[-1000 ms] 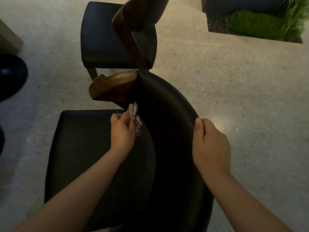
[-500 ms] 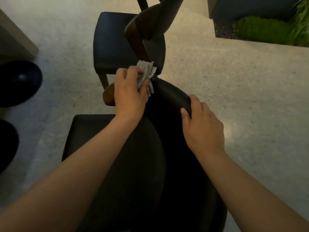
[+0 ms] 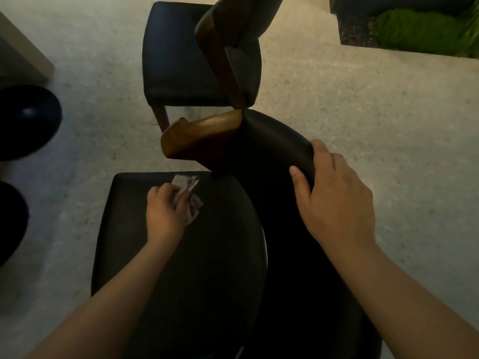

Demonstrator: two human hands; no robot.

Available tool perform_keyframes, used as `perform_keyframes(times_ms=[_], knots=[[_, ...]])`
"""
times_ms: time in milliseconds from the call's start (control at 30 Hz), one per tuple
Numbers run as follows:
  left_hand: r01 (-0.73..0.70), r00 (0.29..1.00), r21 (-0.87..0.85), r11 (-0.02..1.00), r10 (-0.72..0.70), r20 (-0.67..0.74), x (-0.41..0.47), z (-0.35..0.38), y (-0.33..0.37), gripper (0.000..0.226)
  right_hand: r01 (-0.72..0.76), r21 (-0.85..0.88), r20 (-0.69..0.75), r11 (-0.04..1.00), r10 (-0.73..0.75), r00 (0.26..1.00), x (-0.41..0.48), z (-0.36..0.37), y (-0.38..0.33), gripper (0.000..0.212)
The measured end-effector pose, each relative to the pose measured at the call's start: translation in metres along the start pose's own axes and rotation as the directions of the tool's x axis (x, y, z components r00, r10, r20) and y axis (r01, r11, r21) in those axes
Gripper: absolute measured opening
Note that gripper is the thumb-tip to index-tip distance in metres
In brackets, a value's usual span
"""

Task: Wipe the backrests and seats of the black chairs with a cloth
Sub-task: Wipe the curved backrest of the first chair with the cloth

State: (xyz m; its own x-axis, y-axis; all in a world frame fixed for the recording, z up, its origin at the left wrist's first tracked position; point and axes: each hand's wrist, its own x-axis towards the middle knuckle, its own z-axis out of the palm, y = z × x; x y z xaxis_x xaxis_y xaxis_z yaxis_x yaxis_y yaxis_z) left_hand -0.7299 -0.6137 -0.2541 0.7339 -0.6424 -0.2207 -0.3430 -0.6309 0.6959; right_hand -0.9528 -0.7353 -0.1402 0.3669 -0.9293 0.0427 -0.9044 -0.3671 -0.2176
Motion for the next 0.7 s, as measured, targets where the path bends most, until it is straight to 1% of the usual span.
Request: perform_keyframes(times_ms=[67,133,200,233,267,333,433,467,500,533,567,600,633,700], knots=[[-0.2,0.98,-0.061,0.978,0.199,-0.015,-0.003,-0.006,0.028,0.018,0.0,-0.012,-0.003,1.0,0.0,1.0,-0.001,0.0,0.0,0.055],[-0.358,0.933,-0.085,0.93,0.354,-0.059,0.001,-0.01,0.064,0.021,-0.003,-0.018,0.001,1.0,0.003,1.0,-0.001,-0.002,-0.002,0.055],[-0.449,0.886,-0.051,0.892,0.437,-0.157,0.016,-0.013,0.094,0.024,-0.007,-0.019,0.008,1.0,0.008,1.0,-0.002,-0.003,-0.003,0.055],[-0.461,0.872,-0.024,0.887,0.448,-0.197,0.026,-0.014,0.103,0.025,-0.008,-0.018,0.008,1.0,0.008,1.0,-0.002,-0.002,-0.003,0.055],[-0.435,0.879,-0.008,0.9,0.422,-0.221,0.037,-0.014,0.106,0.024,-0.009,-0.018,0.007,1.0,0.009,1.0,-0.002,-0.002,-0.002,0.055],[-0.306,0.929,-0.013,0.952,0.295,-0.225,0.056,-0.016,0.095,0.021,-0.012,-0.018,0.006,1.0,0.012,1.0,-0.002,-0.002,-0.002,0.054],[-0.133,0.971,-0.054,0.99,0.119,-0.205,0.066,-0.016,0.048,0.018,-0.016,-0.022,0.015,1.0,0.016,1.0,-0.001,-0.002,-0.002,0.056],[-0.056,0.985,-0.082,0.995,0.042,-0.166,0.064,-0.016,0.032,0.014,-0.016,-0.025,0.015,1.0,0.017,1.0,-0.001,-0.001,-0.002,0.056],[0.033,0.995,-0.102,0.994,-0.042,-0.091,0.061,-0.014,0.018,0.01,-0.016,-0.029,0.014,0.999,0.016,1.0,-0.001,-0.001,-0.002,0.056],[0.108,0.994,-0.094,0.99,-0.108,0.006,0.056,-0.012,0.007,0.007,-0.014,-0.032,0.014,0.999,0.014,1.0,0.0,-0.001,-0.002,0.056],[0.144,0.987,-0.068,0.987,-0.139,0.08,0.05,-0.01,0.0,0.007,-0.013,-0.033,0.014,0.999,0.014,1.0,0.0,-0.002,-0.002,0.056],[0.137,0.986,-0.055,0.989,-0.131,0.103,0.045,-0.007,-0.002,0.008,-0.015,-0.033,0.015,0.999,0.015,1.0,0.0,-0.002,-0.002,0.056],[0.096,0.993,-0.078,0.992,-0.09,0.075,0.039,-0.005,0.001,0.009,-0.016,-0.031,0.016,0.999,0.017,1.0,0.0,-0.001,-0.002,0.056],[-0.053,0.996,-0.188,0.981,0.039,-0.08,0.024,-0.003,0.023,0.009,-0.014,-0.026,0.019,1.0,0.014,1.0,0.0,-0.001,-0.002,0.056]])
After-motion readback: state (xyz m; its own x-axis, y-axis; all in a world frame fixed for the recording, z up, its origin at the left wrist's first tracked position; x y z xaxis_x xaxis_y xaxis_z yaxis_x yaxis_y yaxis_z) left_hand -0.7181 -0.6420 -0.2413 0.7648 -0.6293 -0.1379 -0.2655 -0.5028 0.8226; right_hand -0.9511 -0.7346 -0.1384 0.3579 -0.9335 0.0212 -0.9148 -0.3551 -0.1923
